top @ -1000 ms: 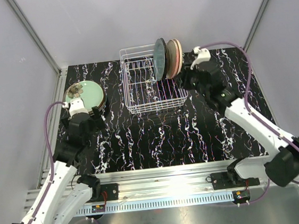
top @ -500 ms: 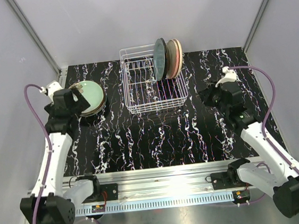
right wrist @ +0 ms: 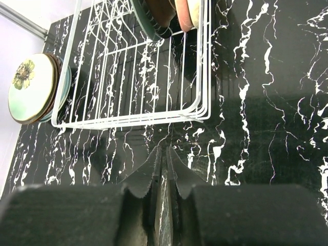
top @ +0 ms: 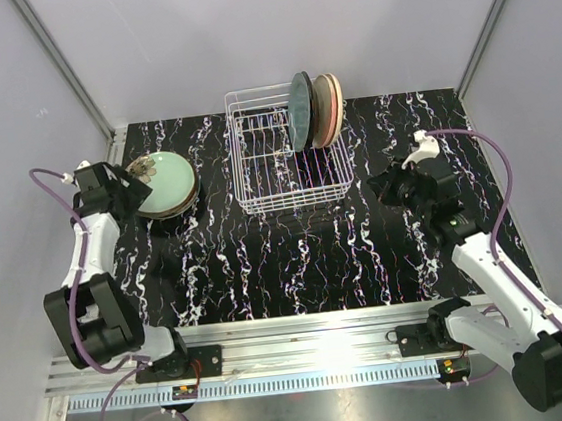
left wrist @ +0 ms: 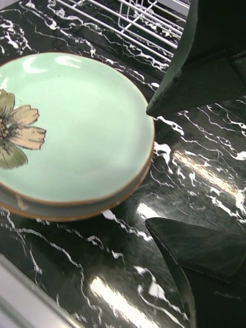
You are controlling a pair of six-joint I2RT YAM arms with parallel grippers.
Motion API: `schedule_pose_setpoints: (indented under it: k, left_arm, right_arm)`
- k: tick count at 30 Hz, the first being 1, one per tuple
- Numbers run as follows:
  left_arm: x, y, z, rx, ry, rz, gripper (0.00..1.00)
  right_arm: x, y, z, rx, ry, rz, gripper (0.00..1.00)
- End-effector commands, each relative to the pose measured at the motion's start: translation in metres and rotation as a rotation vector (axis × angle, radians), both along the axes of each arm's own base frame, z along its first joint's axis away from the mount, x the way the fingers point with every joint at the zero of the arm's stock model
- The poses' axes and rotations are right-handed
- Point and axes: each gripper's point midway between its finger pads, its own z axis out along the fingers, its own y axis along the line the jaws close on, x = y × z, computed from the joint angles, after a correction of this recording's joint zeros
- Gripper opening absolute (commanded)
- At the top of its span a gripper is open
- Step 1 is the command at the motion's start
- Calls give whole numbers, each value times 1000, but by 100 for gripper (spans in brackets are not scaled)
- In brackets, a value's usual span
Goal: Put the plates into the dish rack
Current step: Grab a plate with the left arm
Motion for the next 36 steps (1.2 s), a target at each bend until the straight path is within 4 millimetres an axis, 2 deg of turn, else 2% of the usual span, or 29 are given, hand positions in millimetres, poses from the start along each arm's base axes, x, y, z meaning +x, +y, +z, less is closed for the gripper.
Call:
schedule_pose_setpoints:
  k: [1,5,9,13,20,27,36]
  left_arm:
    - [36,3,29,2,-135,-48,81]
    - [41,11,8,-49,-112,-36,73]
    - [46,13,-15,-91,-102,-37,71]
    - [52,10,-27,-109,-97,-68,66]
    - [53,9,-37,-120,-88,-76,62]
    - [46,15,-57,-160,-42,-41,59]
    - [43,8,-68,-212,-33,-36,59]
  right_arm:
    - [-2,1,24,35,-87,7,13]
    - [-4,-6,29,42,-130,-31,14]
    - [-1,-5,26,36,-116,-29,14]
    - [0,-5,25,33,-116,-28,14]
    - [1,-7,25,31,-127,-38,14]
    - [1,-9,24,22,-124,-50,14]
    - [-1,-12,26,19,-128,-60,14]
